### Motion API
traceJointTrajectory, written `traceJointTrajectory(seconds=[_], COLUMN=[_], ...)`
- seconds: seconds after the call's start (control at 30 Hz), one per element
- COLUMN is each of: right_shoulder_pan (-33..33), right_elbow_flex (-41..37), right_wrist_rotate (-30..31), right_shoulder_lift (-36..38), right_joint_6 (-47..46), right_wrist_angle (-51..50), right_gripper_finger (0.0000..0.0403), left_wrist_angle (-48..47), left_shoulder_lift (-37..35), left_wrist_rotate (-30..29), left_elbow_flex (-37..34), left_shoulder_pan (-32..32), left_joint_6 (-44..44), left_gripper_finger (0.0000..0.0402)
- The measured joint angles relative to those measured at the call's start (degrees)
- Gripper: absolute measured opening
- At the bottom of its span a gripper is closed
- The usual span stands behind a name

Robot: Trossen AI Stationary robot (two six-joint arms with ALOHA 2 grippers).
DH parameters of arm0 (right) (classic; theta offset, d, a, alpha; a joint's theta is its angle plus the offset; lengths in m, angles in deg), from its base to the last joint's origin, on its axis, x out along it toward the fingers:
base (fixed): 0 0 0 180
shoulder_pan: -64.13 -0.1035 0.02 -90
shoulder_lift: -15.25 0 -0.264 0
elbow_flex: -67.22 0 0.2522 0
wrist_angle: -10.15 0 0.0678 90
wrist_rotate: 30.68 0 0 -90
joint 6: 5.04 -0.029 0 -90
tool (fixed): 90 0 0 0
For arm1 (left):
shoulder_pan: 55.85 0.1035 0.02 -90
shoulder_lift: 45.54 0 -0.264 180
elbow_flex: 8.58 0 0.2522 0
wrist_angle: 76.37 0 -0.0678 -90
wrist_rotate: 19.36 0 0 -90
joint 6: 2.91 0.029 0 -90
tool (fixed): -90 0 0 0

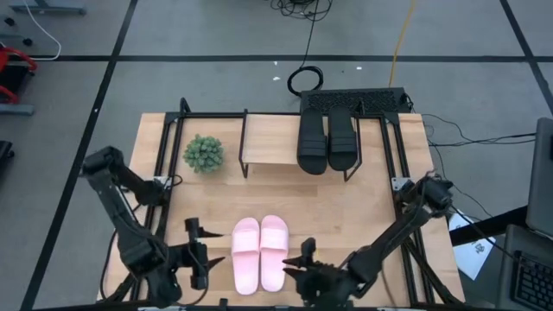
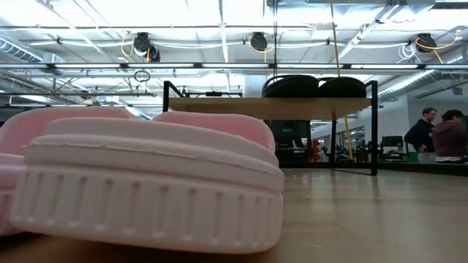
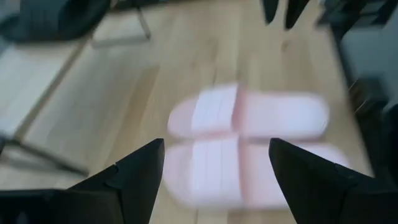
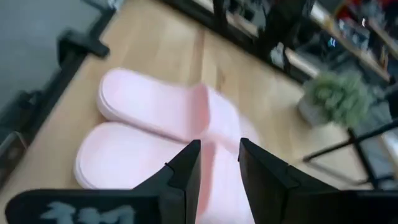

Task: Pick and place slides into the shelf
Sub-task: Put the right pink slipper on the shelf

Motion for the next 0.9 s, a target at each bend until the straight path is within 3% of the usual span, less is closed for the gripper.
traceJointTrajectory(seconds=[0.2,0.37,0.53,0.67,0.9], right_shoulder_pan=[1.6,3.3,4.6,4.8,5.0], right_elbow_flex=[4.5,10.6,16.0,16.5,16.4], right_wrist_rotate=[0.0,-0.2,-2.2,-6.1,-7.4], right_shoulder_lift=[-5.8,-9.2,-12.3,-13.4,-13.8], right_joint_6=[-6.3,-6.4,-11.0,-14.9,-20.6], right_wrist_angle=[-3.9,-10.6,-20.0,-21.8,-26.2], right_gripper_finger=[0.0098,0.0098,0.0098,0.0098,0.0098], left_wrist_angle=[-13.0,-15.1,-15.1,-16.4,-18.3], left_shoulder_lift=[3.5,4.3,5.5,6.5,7.0], left_wrist_rotate=[3.8,5.9,6.2,6.3,5.9], left_elbow_flex=[0.3,-0.1,-0.1,-0.1,-0.1], left_shoulder_pan=[-2.4,-5.2,-7.4,-7.9,-7.5], left_joint_6=[-15.1,-21.7,-25.0,-26.1,-26.6], left_gripper_finger=[0.0294,0.0294,0.0294,0.0294,0.0294])
